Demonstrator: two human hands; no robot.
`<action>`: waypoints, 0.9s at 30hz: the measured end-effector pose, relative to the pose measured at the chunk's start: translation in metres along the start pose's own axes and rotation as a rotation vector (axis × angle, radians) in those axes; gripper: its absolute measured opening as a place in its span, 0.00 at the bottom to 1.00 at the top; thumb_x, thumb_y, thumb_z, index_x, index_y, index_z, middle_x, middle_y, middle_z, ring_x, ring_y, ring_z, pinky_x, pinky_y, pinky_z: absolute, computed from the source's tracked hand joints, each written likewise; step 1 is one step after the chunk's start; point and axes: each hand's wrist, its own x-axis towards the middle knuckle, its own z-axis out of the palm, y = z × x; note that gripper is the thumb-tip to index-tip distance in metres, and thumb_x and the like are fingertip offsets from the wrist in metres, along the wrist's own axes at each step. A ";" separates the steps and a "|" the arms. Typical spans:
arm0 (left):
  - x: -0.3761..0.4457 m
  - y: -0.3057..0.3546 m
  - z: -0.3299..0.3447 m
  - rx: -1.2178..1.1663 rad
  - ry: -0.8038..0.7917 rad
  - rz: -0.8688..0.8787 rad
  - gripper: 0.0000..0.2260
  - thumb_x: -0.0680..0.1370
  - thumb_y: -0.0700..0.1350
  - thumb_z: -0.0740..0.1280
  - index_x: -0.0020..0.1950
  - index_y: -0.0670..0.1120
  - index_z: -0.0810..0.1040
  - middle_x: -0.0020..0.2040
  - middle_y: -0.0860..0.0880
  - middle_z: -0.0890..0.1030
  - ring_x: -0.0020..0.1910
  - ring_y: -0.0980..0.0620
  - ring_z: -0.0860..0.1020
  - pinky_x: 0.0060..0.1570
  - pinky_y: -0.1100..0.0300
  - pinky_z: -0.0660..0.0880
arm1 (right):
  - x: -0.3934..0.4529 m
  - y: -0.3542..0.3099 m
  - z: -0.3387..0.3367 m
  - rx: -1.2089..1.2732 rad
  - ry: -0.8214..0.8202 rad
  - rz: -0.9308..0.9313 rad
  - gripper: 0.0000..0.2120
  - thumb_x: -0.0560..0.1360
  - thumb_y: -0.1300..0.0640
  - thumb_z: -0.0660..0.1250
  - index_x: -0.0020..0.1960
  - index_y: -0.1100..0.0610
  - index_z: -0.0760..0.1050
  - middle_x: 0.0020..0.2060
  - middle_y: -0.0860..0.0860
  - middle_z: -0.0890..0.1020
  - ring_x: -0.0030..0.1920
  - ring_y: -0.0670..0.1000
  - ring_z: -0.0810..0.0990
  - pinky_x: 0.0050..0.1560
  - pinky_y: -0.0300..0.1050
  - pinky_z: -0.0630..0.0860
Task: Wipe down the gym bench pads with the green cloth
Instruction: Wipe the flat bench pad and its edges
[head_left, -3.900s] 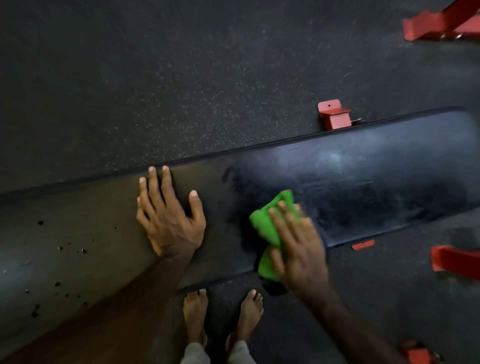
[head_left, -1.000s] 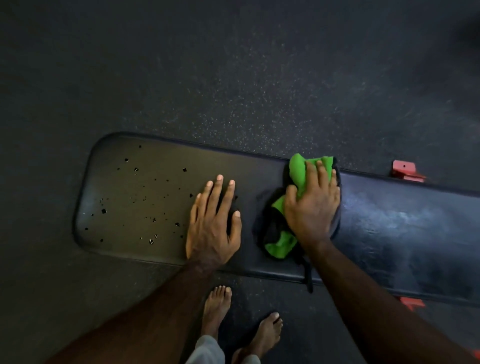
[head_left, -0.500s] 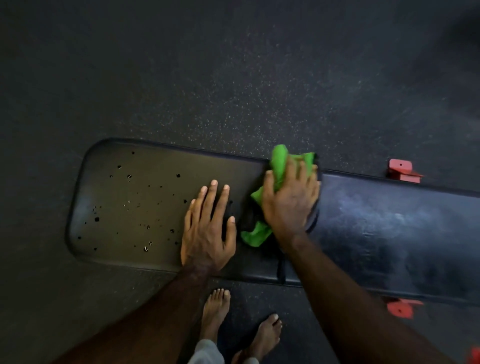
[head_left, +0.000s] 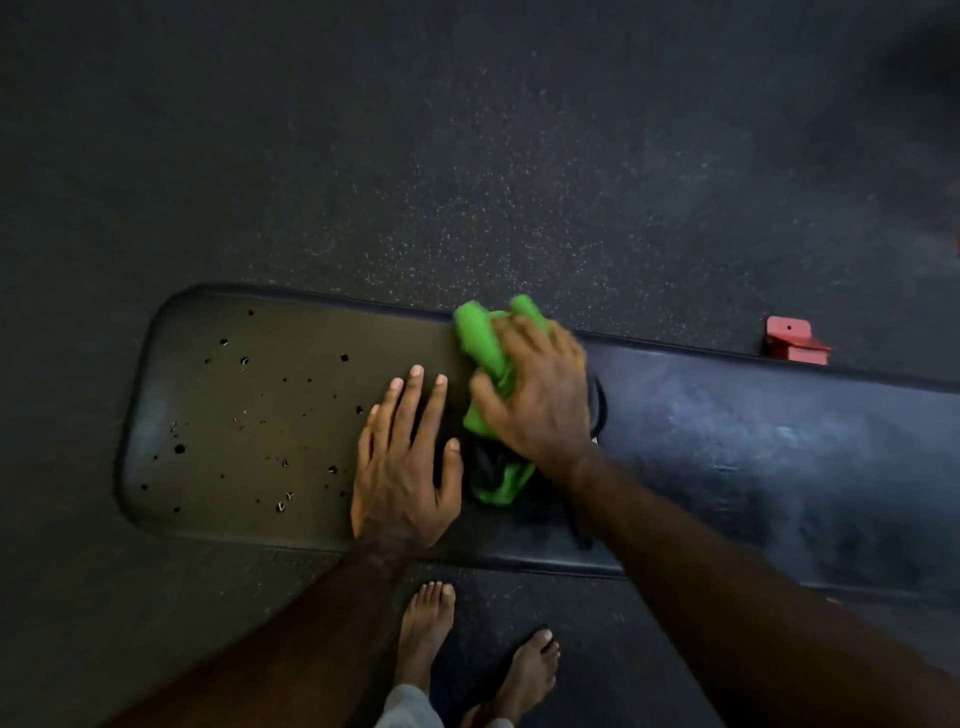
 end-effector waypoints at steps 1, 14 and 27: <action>0.000 0.000 0.000 0.001 0.007 0.001 0.29 0.82 0.53 0.58 0.84 0.51 0.60 0.85 0.50 0.55 0.83 0.49 0.54 0.80 0.47 0.53 | -0.005 0.009 -0.001 0.006 -0.076 -0.170 0.31 0.73 0.41 0.64 0.74 0.50 0.74 0.73 0.51 0.76 0.72 0.58 0.72 0.74 0.60 0.66; -0.001 -0.001 0.001 0.013 0.012 0.017 0.32 0.79 0.53 0.60 0.84 0.50 0.59 0.85 0.49 0.56 0.83 0.48 0.54 0.80 0.45 0.56 | -0.074 0.009 0.004 0.005 -0.217 -0.299 0.37 0.75 0.41 0.62 0.82 0.49 0.62 0.82 0.51 0.61 0.83 0.58 0.53 0.81 0.62 0.54; 0.001 -0.001 0.003 0.009 0.018 0.013 0.30 0.82 0.53 0.58 0.84 0.50 0.60 0.85 0.49 0.56 0.83 0.47 0.54 0.79 0.45 0.54 | -0.162 0.030 0.005 -0.050 -0.188 -0.134 0.42 0.71 0.42 0.66 0.84 0.46 0.58 0.83 0.48 0.57 0.84 0.55 0.53 0.79 0.62 0.60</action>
